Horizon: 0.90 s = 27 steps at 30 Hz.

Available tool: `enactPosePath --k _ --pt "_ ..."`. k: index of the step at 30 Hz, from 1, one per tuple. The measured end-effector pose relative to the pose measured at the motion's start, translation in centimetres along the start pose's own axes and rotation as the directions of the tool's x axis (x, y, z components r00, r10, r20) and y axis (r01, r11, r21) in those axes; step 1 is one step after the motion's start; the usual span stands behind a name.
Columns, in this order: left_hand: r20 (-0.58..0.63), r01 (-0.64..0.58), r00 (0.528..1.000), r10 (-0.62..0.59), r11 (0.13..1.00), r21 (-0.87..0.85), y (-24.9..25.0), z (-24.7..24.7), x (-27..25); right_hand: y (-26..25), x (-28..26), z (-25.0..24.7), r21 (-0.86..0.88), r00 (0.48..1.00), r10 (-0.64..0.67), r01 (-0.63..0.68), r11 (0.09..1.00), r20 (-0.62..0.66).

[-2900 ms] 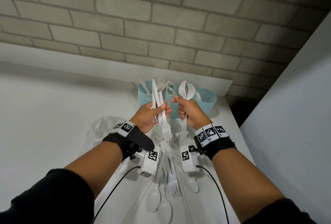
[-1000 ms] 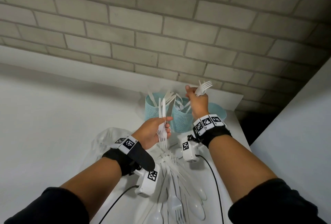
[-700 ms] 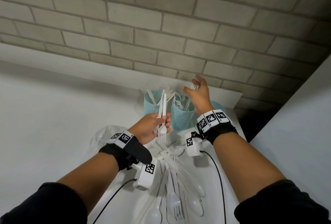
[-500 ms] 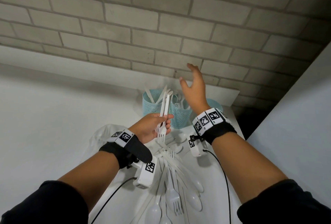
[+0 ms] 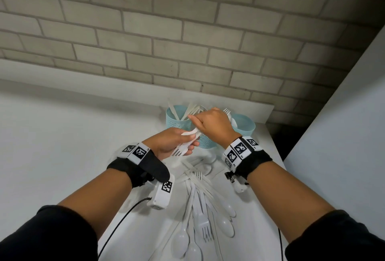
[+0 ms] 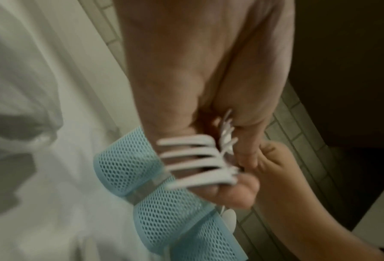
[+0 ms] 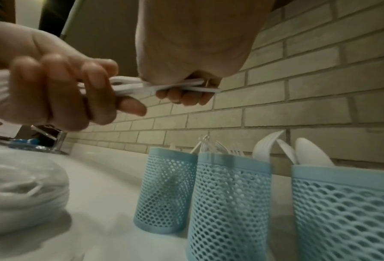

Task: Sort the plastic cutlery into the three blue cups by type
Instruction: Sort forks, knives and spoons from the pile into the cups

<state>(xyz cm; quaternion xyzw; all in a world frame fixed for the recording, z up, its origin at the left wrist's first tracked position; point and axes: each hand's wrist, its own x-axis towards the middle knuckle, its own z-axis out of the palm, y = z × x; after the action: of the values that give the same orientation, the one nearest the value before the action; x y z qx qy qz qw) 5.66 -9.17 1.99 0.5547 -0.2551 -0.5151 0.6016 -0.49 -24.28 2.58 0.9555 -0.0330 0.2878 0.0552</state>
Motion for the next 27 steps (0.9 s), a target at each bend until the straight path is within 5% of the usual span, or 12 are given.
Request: enactPosePath --k 4,7,9,11,14,19,21,23,25,27 --pt "-0.172 0.023 0.985 0.012 0.980 0.200 1.0 -1.8 -0.4 -0.5 -0.7 -0.4 -0.106 0.980 0.192 -0.185 0.977 0.054" --pt "-0.237 0.018 0.971 0.040 0.971 0.238 1.9 -2.4 -0.7 -0.5 -1.3 -1.1 -0.201 0.967 0.208 -0.177 0.964 0.146" --pt "-0.275 -0.029 0.959 0.069 0.989 0.147 2.0 -2.6 -0.6 -0.5 -1.6 -1.4 -0.043 0.918 0.282 -0.281 0.959 0.281" --pt "-0.331 -0.107 0.938 0.102 0.994 0.003 1.7 -2.7 -0.2 -0.8 -1.7 -1.9 0.206 0.833 0.349 -0.466 0.860 0.430" --pt "-0.371 -0.179 0.917 0.149 0.983 -0.048 1.0 -2.6 0.3 -1.8 -2.1 -2.0 0.441 0.814 0.267 -0.519 0.732 0.516" --pt "-0.374 -0.131 0.903 0.212 0.964 0.231 0.0 -1.5 1.1 -2.6 -3.0 -1.2 0.424 0.756 0.098 -0.464 0.778 0.647" --pt "-0.347 -0.104 0.916 0.204 0.953 0.284 -0.1 -1.1 1.2 -2.6 -3.2 -1.0 0.493 0.707 0.111 -0.588 0.641 0.698" --pt "-0.332 -0.072 0.926 0.179 0.948 0.310 -0.2 -0.7 1.1 -2.3 -2.9 -1.1 0.554 0.728 0.193 -0.641 0.532 0.658" --pt "-0.338 -0.032 0.928 0.160 0.934 0.355 -0.4 -0.5 1.0 -1.3 -2.1 -1.0 0.649 0.742 0.409 -0.667 0.368 0.531" --pt "-0.350 0.017 0.927 0.132 0.921 0.390 -0.8 -0.6 0.8 -0.1 -1.2 -1.1 0.796 0.678 0.617 -0.590 0.134 0.399"
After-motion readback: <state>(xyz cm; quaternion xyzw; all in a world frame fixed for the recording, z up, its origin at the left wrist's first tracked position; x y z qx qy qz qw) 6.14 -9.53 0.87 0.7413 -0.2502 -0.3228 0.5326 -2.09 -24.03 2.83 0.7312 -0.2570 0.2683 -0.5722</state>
